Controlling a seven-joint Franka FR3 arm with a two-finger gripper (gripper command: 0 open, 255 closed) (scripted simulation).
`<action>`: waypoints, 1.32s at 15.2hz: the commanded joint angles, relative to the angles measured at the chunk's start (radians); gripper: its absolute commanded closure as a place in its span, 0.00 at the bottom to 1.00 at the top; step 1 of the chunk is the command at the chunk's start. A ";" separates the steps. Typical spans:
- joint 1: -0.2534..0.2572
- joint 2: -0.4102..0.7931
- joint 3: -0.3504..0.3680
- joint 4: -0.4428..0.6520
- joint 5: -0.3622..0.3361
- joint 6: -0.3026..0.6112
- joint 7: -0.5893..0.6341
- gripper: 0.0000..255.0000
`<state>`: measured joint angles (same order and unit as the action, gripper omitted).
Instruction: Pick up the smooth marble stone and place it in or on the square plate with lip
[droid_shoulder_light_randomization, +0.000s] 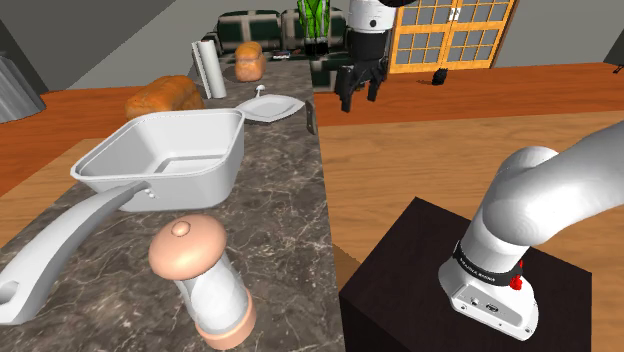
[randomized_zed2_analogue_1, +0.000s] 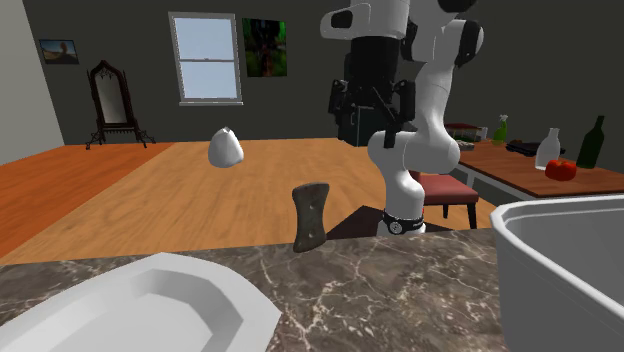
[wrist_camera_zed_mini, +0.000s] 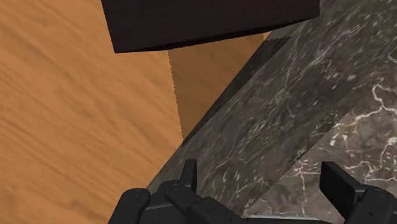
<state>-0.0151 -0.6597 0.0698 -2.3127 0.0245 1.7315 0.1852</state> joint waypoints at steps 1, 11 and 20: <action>-0.014 0.048 0.036 -0.001 -0.004 0.092 0.071 0.00; -0.100 0.271 0.158 0.072 -0.107 0.382 0.357 0.00; -0.108 0.311 0.159 0.023 -0.121 0.471 0.367 0.00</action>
<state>-0.1226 -0.3499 0.2290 -2.2899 -0.0956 2.2007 0.5516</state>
